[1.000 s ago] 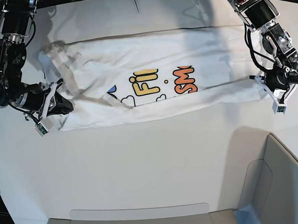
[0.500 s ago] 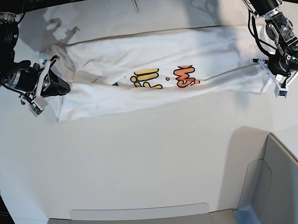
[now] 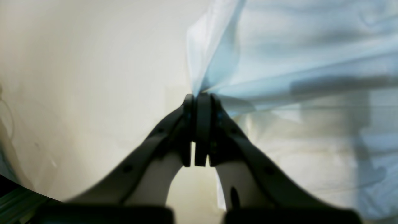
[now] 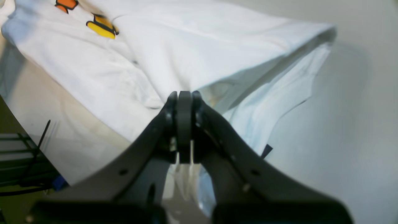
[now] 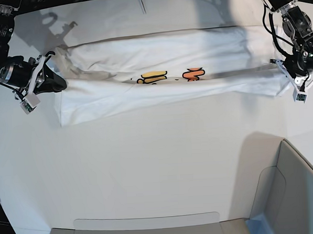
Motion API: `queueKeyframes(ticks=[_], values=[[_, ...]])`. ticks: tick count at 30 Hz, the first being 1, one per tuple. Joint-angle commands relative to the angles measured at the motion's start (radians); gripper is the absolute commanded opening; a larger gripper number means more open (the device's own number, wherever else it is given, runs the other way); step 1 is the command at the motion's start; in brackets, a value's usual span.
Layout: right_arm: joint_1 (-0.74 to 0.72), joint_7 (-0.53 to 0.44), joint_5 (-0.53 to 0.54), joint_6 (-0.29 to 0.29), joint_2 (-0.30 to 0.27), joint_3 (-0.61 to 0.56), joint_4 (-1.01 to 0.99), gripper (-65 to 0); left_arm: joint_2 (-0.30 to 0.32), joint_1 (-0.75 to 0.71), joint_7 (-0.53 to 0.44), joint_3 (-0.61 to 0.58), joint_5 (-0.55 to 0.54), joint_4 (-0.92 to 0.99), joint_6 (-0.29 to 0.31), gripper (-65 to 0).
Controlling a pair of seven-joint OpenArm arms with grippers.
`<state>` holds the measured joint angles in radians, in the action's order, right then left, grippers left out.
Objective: Layout the t-shirt on the table in an organized manner, then fold the t-shirt properly
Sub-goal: 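Pull the folded shirt with both grippers apart to straighten the fold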
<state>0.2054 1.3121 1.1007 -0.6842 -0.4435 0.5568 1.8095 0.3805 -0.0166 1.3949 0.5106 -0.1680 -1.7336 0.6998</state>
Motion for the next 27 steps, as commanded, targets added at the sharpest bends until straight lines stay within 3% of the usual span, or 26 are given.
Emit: queueKeyframes(ticks=[1,12,23,27], values=[[-0.001,-0.019,0.025,-0.014,-0.019,0.01,0.017,-65.0,0.022,0.007,0.001,0.003,0.005,-0.012,-0.002,-65.0],[0.101,-0.018,0.088,-0.014,-0.019,0.085,0.017,-65.0,0.039,-0.056,0.001,0.003,0.005,-0.012,-0.002,-65.0],[0.161,-0.018,0.081,-0.014,-0.015,0.079,0.011,-65.0,0.038,-0.139,0.001,0.001,0.005,-0.012,-0.002,-65.0],[0.168,-0.018,0.031,-0.014,-0.015,0.079,0.013,-65.0,0.038,-0.141,0.001,0.004,0.005,-0.012,-0.002,-65.0]])
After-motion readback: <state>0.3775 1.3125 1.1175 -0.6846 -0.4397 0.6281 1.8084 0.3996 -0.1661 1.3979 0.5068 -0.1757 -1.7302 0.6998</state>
